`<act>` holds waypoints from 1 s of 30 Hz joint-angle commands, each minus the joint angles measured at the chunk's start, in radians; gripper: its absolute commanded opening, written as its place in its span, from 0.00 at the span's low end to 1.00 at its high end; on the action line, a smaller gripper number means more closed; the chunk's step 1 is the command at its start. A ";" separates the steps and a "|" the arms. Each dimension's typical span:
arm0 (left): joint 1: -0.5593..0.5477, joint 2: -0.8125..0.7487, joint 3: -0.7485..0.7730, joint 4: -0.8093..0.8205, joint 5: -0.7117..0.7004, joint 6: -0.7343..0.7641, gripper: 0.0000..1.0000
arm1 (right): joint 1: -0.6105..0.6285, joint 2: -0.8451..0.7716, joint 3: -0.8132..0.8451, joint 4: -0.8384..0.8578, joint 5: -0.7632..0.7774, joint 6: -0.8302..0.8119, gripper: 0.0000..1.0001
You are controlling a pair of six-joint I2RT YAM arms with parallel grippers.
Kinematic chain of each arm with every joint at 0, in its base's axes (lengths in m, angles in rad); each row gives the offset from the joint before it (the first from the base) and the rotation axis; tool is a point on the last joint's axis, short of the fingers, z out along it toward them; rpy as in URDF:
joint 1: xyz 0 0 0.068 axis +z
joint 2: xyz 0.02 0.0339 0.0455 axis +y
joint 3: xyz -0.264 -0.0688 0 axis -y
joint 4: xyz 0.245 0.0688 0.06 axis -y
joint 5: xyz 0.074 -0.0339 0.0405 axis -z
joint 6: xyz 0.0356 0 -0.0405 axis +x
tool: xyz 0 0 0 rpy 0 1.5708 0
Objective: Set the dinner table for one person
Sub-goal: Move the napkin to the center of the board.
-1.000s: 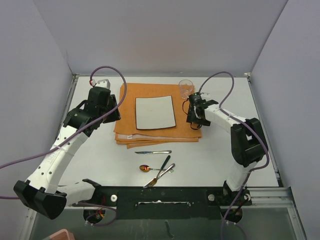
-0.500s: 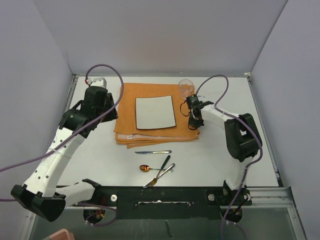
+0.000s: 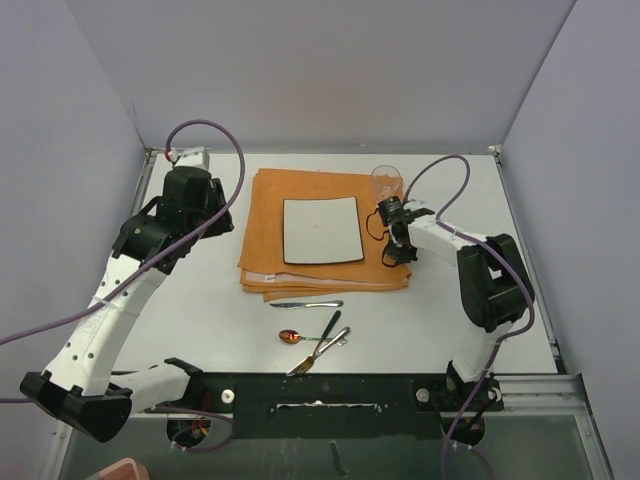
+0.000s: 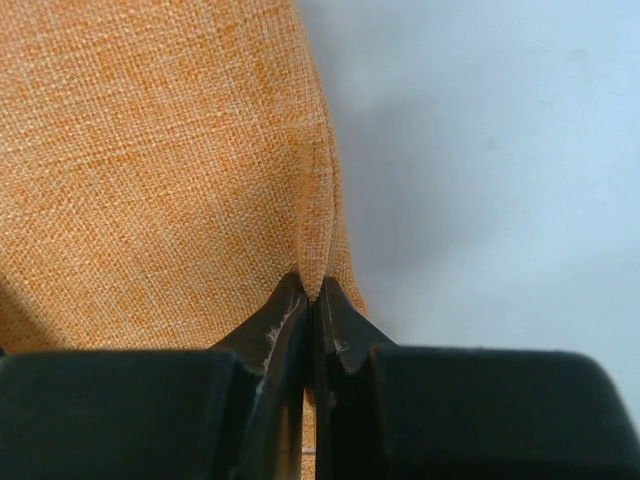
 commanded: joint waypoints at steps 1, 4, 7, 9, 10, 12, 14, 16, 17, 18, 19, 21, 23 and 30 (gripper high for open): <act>0.006 0.010 0.063 0.037 -0.016 0.017 0.35 | -0.053 -0.083 -0.046 -0.145 0.136 0.001 0.00; 0.006 0.018 0.061 0.050 -0.011 0.015 0.35 | -0.078 -0.107 -0.063 -0.148 0.146 -0.014 0.00; 0.006 0.027 0.051 0.066 0.006 0.011 0.35 | -0.101 -0.115 -0.067 -0.133 0.155 -0.037 0.00; 0.008 0.043 0.031 0.091 0.054 0.018 0.37 | -0.104 -0.106 -0.046 -0.119 0.151 -0.074 0.00; 0.009 0.061 0.026 0.099 0.094 0.029 0.39 | -0.102 -0.102 -0.027 -0.117 0.144 -0.092 0.00; 0.011 0.114 0.028 0.110 0.178 0.052 0.43 | -0.099 -0.105 0.011 -0.110 0.123 -0.125 0.05; 0.011 0.179 0.039 0.107 0.240 0.057 0.46 | -0.090 -0.126 0.043 -0.107 0.115 -0.148 0.31; 0.011 0.238 0.040 0.125 0.295 0.053 0.47 | -0.085 -0.149 0.072 -0.103 0.108 -0.167 0.63; 0.011 0.263 0.036 0.140 0.313 0.046 0.48 | -0.083 -0.156 0.091 -0.110 0.108 -0.170 0.70; 0.012 0.287 0.033 0.164 0.336 0.041 0.48 | -0.082 -0.162 0.110 -0.117 0.104 -0.178 0.72; 0.015 0.311 0.029 0.193 0.360 0.036 0.48 | -0.081 -0.169 0.130 -0.128 0.103 -0.182 0.73; 0.020 0.366 0.031 0.249 0.405 0.021 0.49 | -0.079 -0.198 0.164 -0.142 0.105 -0.181 0.73; 0.023 0.438 0.048 0.302 0.446 0.016 0.49 | -0.076 -0.237 0.172 -0.124 0.067 -0.181 0.72; 0.036 0.729 0.226 0.407 0.534 0.008 0.49 | -0.068 -0.310 0.079 0.047 -0.286 -0.185 0.65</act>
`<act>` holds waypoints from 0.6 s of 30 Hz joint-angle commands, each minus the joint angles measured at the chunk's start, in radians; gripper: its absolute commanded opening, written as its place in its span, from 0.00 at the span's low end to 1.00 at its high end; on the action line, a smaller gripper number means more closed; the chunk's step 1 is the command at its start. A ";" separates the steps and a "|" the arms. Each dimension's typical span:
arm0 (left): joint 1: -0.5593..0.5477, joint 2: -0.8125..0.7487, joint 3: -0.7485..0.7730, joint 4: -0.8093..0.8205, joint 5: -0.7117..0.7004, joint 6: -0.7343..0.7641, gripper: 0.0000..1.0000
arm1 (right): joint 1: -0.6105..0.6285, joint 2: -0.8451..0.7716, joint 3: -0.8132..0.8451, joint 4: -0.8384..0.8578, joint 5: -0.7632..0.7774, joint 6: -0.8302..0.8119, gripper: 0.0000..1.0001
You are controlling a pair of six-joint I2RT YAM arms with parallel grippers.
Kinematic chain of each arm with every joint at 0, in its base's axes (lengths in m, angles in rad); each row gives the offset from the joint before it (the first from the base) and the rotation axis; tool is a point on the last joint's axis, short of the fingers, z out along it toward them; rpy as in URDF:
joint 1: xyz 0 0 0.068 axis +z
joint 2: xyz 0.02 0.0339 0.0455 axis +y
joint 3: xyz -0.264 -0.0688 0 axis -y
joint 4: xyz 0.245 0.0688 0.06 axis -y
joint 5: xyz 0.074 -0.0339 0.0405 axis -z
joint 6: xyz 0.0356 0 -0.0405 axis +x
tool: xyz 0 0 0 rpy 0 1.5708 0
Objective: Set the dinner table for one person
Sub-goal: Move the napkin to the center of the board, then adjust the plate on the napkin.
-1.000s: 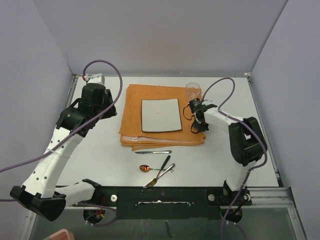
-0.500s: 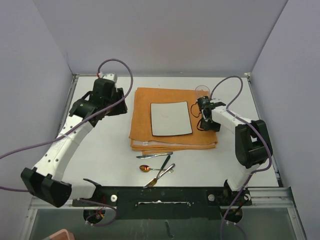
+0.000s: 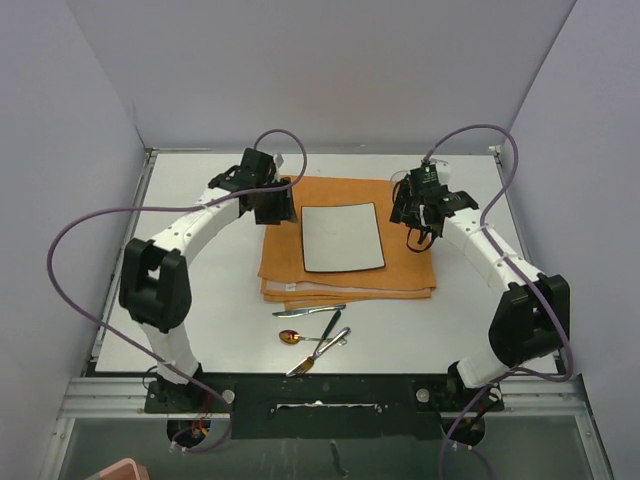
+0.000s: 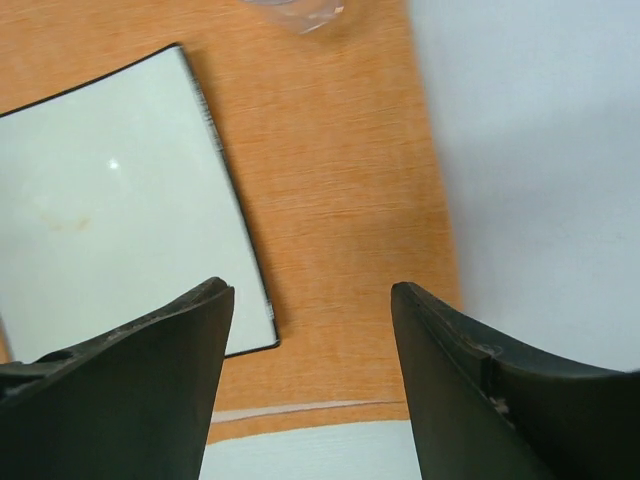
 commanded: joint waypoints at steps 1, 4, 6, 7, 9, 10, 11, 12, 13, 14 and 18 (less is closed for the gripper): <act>0.017 0.184 0.180 0.155 0.115 -0.009 0.48 | 0.018 -0.055 -0.072 0.164 -0.275 -0.032 0.58; 0.026 0.327 0.317 0.143 0.146 -0.005 0.44 | 0.027 -0.057 -0.126 0.235 -0.338 -0.057 0.50; 0.032 0.418 0.408 0.110 0.137 0.002 0.40 | 0.026 -0.038 -0.131 0.245 -0.371 -0.077 0.52; 0.036 0.454 0.453 0.092 0.136 0.008 0.40 | 0.028 -0.028 -0.126 0.236 -0.379 -0.087 0.55; 0.041 0.520 0.517 0.067 0.123 0.019 0.40 | 0.033 -0.007 -0.122 0.229 -0.378 -0.093 0.58; 0.044 0.539 0.544 0.061 0.113 0.026 0.41 | 0.034 0.003 -0.123 0.226 -0.373 -0.091 0.59; 0.047 0.557 0.561 0.056 0.104 0.033 0.41 | 0.033 0.014 -0.123 0.225 -0.371 -0.088 0.60; 0.052 0.573 0.579 0.043 0.093 0.037 0.41 | 0.033 0.024 -0.123 0.221 -0.365 -0.087 0.60; 0.055 0.586 0.596 0.030 0.083 0.042 0.41 | 0.032 0.031 -0.121 0.213 -0.355 -0.081 0.60; 0.061 0.595 0.600 0.026 0.079 0.044 0.41 | 0.032 0.034 -0.121 0.209 -0.348 -0.078 0.60; 0.078 0.597 0.574 0.027 0.072 0.039 0.41 | 0.030 0.023 -0.139 0.211 -0.314 -0.070 0.61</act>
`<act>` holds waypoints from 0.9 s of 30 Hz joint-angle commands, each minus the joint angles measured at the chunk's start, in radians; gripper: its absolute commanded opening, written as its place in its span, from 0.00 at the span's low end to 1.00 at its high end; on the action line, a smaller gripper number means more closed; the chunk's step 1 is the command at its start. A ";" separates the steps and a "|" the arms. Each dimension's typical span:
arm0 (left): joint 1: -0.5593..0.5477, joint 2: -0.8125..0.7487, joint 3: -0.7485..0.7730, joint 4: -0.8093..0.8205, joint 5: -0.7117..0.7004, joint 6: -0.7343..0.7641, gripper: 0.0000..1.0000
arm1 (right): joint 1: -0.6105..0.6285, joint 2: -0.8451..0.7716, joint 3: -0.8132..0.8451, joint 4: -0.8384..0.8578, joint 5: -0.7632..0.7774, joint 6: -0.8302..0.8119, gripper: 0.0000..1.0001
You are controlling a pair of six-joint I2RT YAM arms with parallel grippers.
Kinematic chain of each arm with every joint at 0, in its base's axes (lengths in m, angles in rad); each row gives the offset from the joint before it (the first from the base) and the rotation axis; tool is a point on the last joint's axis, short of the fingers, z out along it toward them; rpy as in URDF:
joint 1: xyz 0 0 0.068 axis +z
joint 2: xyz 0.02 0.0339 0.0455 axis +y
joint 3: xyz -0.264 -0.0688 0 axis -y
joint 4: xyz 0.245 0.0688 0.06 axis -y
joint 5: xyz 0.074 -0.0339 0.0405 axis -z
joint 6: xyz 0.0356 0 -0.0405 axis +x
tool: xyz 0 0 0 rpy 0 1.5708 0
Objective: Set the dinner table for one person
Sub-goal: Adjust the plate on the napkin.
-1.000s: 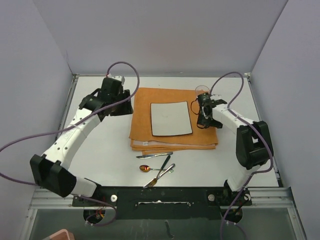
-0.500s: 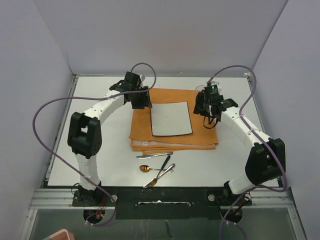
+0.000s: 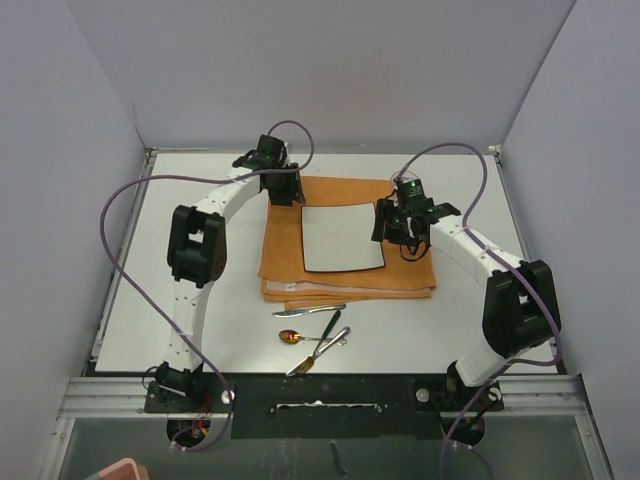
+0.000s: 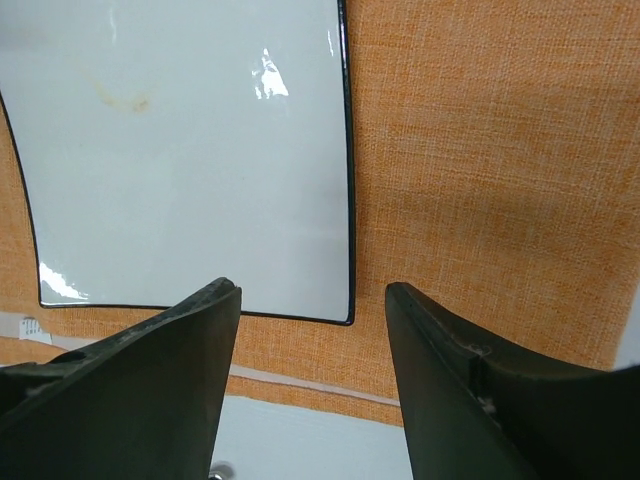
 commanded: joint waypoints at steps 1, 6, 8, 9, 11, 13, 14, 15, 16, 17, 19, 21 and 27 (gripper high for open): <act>0.025 0.011 0.022 -0.001 -0.017 0.013 0.41 | 0.000 -0.022 -0.006 0.032 0.031 0.005 0.61; 0.025 -0.029 -0.075 0.069 0.028 -0.009 0.41 | -0.001 -0.030 -0.022 0.000 0.058 0.032 0.61; 0.021 -0.040 -0.109 0.098 0.042 -0.016 0.42 | -0.002 -0.047 -0.040 0.001 0.062 0.044 0.61; 0.021 -0.042 -0.121 0.108 0.047 -0.020 0.42 | -0.001 -0.056 -0.050 0.003 0.064 0.047 0.61; 0.017 -0.045 -0.139 0.126 0.060 -0.029 0.42 | -0.001 -0.074 -0.066 0.005 0.067 0.049 0.61; 0.011 -0.050 -0.155 0.142 0.069 -0.036 0.42 | -0.002 -0.084 -0.082 0.004 0.070 0.049 0.61; 0.008 -0.056 -0.162 0.152 0.077 -0.041 0.42 | -0.001 -0.086 -0.088 0.003 0.068 0.047 0.61; 0.005 -0.064 -0.169 0.165 0.086 -0.045 0.42 | -0.001 -0.087 -0.094 -0.002 0.070 0.046 0.61; 0.004 -0.074 -0.176 0.178 0.095 -0.052 0.42 | -0.002 -0.090 -0.101 -0.005 0.073 0.047 0.61; 0.003 -0.085 -0.184 0.191 0.105 -0.059 0.42 | -0.001 -0.094 -0.109 -0.006 0.076 0.048 0.61; 0.003 -0.106 -0.191 0.205 0.118 -0.069 0.42 | -0.003 -0.105 -0.123 -0.003 0.079 0.048 0.61; 0.006 -0.127 -0.191 0.207 0.121 -0.067 0.42 | -0.004 -0.114 -0.130 -0.003 0.081 0.046 0.61; 0.012 -0.149 -0.186 0.210 0.138 -0.069 0.42 | -0.005 -0.111 -0.129 -0.015 0.086 0.043 0.61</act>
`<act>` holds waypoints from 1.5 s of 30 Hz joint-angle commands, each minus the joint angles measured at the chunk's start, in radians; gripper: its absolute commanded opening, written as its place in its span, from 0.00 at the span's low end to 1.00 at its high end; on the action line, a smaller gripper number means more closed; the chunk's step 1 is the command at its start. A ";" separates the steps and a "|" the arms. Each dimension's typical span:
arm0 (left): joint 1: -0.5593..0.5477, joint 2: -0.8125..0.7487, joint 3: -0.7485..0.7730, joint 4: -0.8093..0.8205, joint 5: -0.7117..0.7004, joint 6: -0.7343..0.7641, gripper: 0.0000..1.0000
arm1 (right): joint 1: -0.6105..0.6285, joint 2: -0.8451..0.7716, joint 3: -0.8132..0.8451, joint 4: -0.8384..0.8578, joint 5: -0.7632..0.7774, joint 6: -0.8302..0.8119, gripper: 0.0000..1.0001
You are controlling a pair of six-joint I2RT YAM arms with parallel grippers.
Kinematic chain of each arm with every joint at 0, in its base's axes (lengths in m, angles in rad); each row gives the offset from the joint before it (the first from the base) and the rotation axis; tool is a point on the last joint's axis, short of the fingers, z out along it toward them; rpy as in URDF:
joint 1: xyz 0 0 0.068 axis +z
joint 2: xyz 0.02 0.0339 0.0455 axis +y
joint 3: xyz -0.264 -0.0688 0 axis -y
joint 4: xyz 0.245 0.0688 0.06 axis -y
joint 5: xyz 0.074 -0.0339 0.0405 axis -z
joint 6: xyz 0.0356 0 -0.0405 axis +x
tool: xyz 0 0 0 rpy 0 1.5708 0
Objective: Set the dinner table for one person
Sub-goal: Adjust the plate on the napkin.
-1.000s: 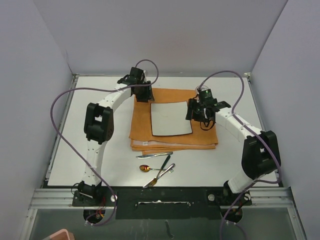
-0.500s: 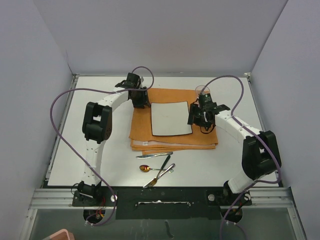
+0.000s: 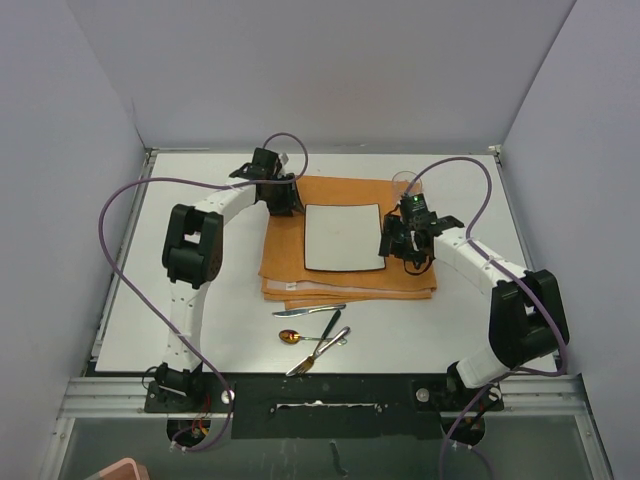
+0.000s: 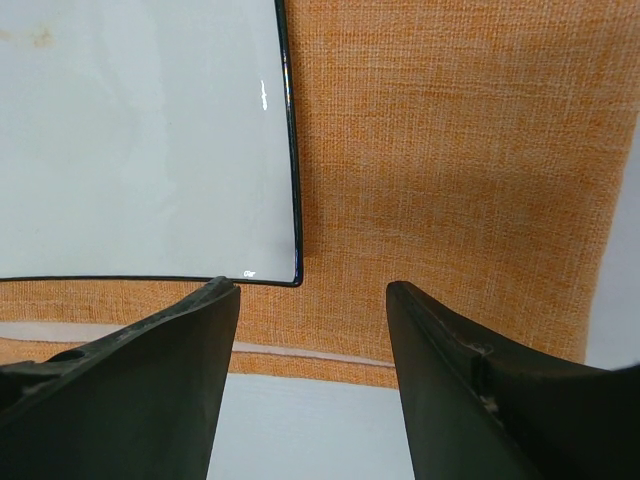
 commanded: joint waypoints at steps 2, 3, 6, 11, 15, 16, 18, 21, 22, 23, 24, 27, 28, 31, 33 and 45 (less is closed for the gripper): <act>-0.015 -0.134 0.011 0.054 0.072 -0.023 0.42 | -0.005 -0.042 -0.003 0.009 0.029 -0.004 0.61; -0.015 -0.145 0.011 0.058 0.074 -0.023 0.42 | -0.007 -0.041 -0.007 0.009 0.032 -0.003 0.61; -0.006 -0.181 0.016 0.064 0.098 -0.023 0.42 | -0.011 -0.042 -0.018 0.011 0.034 0.003 0.61; 0.013 -0.213 0.012 0.104 0.140 -0.031 0.43 | -0.011 -0.032 -0.014 0.012 0.022 0.013 0.61; 0.018 -0.157 0.024 0.125 0.188 -0.038 0.43 | -0.013 -0.026 -0.006 0.007 0.024 0.007 0.61; 0.017 -0.145 0.020 0.133 0.195 -0.038 0.43 | -0.012 -0.026 -0.006 0.006 0.026 0.006 0.61; 0.018 -0.127 0.010 0.139 0.196 -0.032 0.43 | -0.013 -0.028 -0.007 0.003 0.030 0.002 0.61; 0.019 -0.112 -0.011 0.142 0.181 -0.016 0.43 | -0.014 -0.029 -0.004 -0.001 0.031 -0.005 0.61; 0.020 -0.107 -0.017 0.148 0.184 -0.012 0.43 | -0.014 -0.030 -0.002 -0.002 0.032 -0.006 0.61; 0.020 -0.101 -0.022 0.152 0.185 -0.012 0.43 | -0.015 -0.031 -0.002 -0.003 0.033 -0.008 0.61; 0.020 -0.094 -0.023 0.156 0.188 -0.013 0.43 | -0.017 -0.031 -0.002 -0.002 0.033 -0.010 0.61; 0.019 -0.072 -0.025 0.181 0.201 -0.017 0.43 | -0.021 -0.035 -0.001 -0.005 0.032 -0.011 0.61; 0.018 -0.064 -0.022 0.181 0.201 -0.018 0.43 | -0.020 -0.036 0.002 -0.007 0.030 -0.011 0.61; 0.020 -0.044 -0.023 0.182 0.201 -0.012 0.43 | -0.020 -0.045 0.009 -0.007 0.025 -0.015 0.61; 0.020 -0.037 -0.035 0.198 0.205 -0.010 0.43 | -0.021 -0.050 0.011 -0.013 0.029 -0.019 0.61; 0.022 0.044 -0.013 0.236 0.215 -0.013 0.43 | -0.024 -0.092 0.021 -0.034 0.024 -0.022 0.61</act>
